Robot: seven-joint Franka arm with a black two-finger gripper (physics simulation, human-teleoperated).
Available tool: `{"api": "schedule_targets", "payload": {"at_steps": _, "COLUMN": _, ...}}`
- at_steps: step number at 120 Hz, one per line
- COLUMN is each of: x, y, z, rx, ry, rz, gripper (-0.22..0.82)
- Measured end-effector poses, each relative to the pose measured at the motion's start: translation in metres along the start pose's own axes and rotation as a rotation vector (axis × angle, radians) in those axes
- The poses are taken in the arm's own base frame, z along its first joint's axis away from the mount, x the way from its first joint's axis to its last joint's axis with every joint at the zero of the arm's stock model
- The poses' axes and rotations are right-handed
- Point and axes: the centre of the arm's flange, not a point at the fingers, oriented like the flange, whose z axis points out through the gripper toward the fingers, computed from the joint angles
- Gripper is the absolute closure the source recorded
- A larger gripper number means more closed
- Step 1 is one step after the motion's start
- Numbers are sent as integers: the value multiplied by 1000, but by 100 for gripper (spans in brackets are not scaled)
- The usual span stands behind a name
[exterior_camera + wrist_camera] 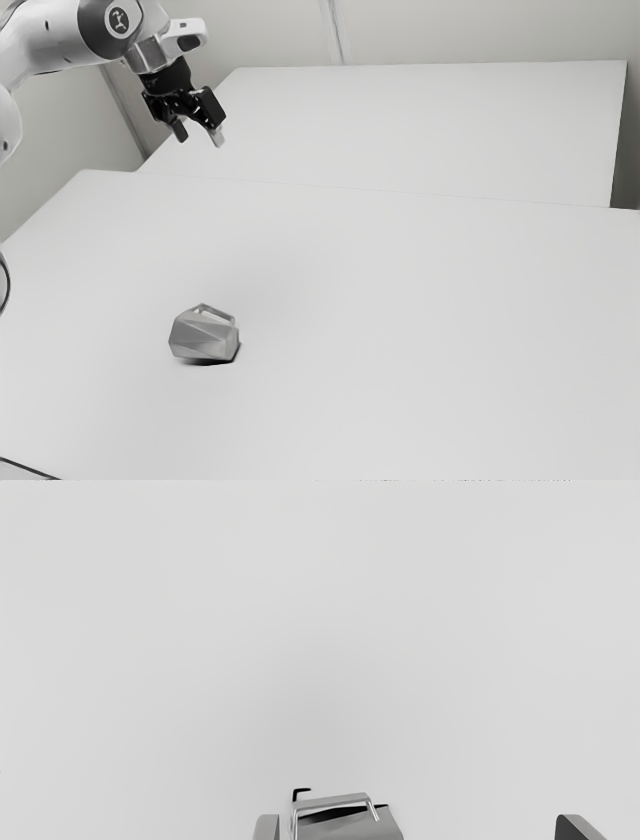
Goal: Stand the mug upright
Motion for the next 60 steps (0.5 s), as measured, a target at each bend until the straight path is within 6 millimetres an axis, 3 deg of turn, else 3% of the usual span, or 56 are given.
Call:
{"api": "schedule_targets", "payload": {"at_steps": 36, "x": -5, "y": 1, "z": 7, "rx": -1, "ry": -14, "rz": 13, "gripper": 0}}
{"api": "schedule_targets", "payload": {"at_steps": 46, "x": -23, "y": 1, "z": 21, "rx": -46, "ry": -50, "rz": -9, "gripper": 0}}
{"api": "schedule_targets", "payload": {"at_steps": 60, "x": -65, "y": -34, "z": 52, "rx": -196, "ry": -92, "rz": -141, "gripper": 0}}
